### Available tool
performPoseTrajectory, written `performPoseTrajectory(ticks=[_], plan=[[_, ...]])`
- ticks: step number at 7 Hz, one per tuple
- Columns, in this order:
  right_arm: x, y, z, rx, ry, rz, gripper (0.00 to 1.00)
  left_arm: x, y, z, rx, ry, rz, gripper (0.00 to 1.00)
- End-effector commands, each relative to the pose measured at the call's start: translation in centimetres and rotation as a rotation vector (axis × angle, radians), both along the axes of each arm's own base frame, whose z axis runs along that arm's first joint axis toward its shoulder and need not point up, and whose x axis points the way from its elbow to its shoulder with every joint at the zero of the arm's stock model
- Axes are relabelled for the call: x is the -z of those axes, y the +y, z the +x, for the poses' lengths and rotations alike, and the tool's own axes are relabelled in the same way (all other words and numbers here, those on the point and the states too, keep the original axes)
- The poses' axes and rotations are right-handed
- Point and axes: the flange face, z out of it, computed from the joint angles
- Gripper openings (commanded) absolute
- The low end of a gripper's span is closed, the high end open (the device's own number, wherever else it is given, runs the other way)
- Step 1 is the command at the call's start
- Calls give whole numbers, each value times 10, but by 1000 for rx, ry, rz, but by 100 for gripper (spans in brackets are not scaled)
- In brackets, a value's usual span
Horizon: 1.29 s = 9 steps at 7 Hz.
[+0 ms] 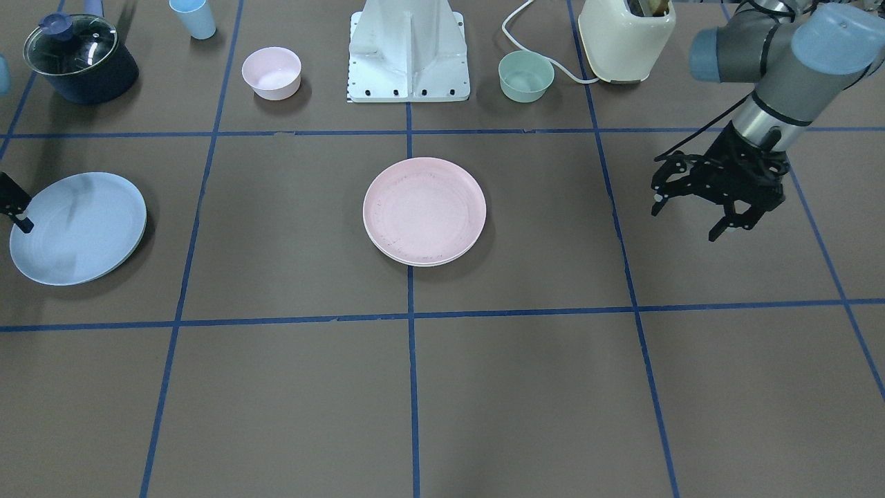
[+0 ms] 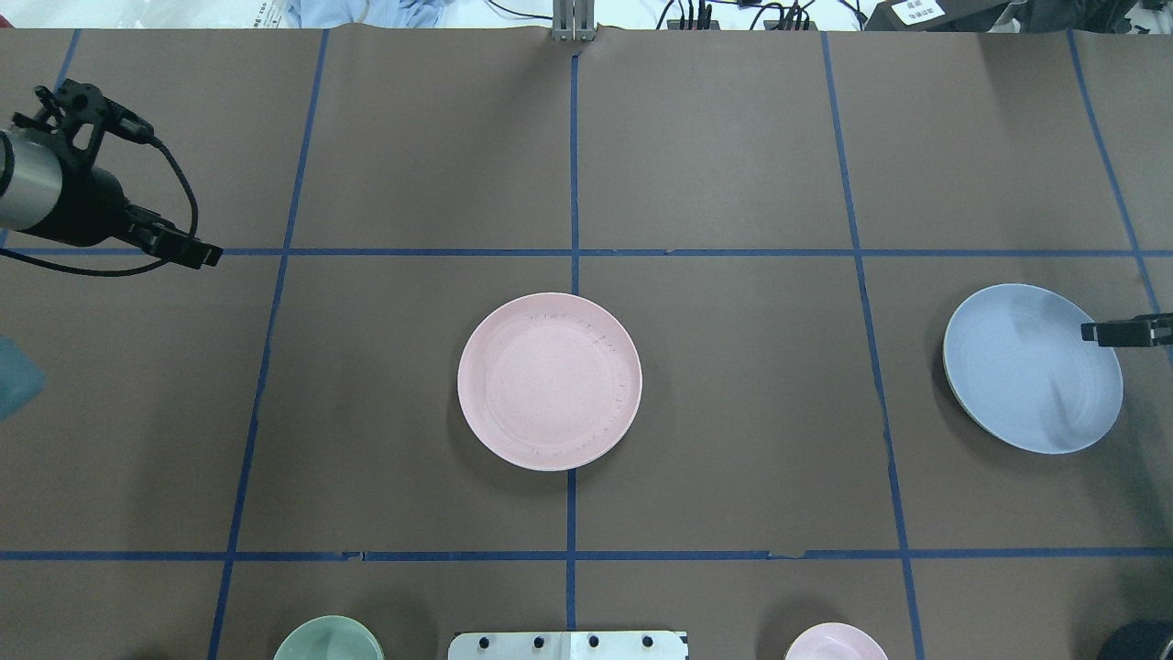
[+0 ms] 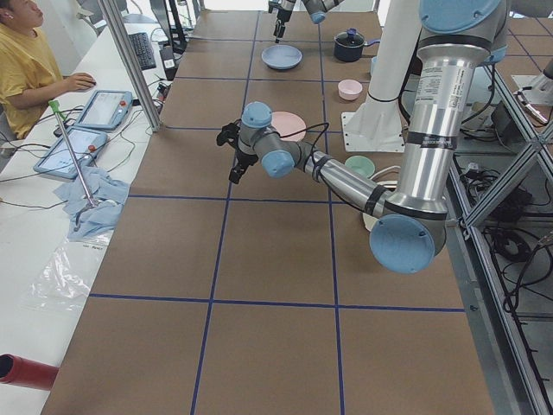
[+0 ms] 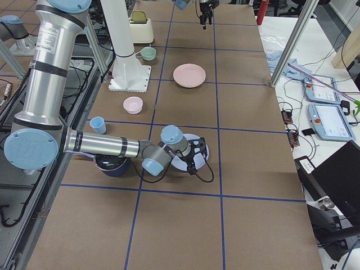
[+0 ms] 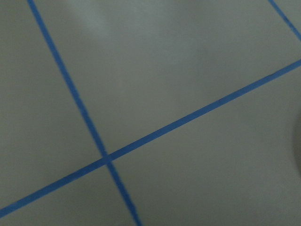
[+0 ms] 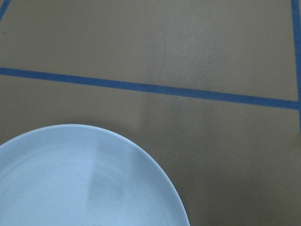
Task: Stack three plates with pink and blue
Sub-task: 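Withdraw the left gripper while the right gripper grasps the light blue plate rim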
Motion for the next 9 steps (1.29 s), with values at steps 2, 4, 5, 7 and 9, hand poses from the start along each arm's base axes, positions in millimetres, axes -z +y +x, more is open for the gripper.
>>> performPoseTrajectory(ticks=[2, 4, 5, 7, 9], plan=[[-31, 29, -5, 12, -16, -9, 8, -6, -2, -13, 13, -11, 5, 100], [-28, 30, -3, 16, -21, -6, 0, -6, -2, -12, 15, -9, 3, 100], [-22, 28, -4, 19, -30, 1, 0, -7, -2, -12, 15, -10, 2, 100], [32, -3, -3, 55, -124, -24, 0, -10, -2, -13, 14, -16, 2, 100], [127, -57, -21, 43, -135, -48, 0, -10, -1, -14, 10, -15, 4, 100]])
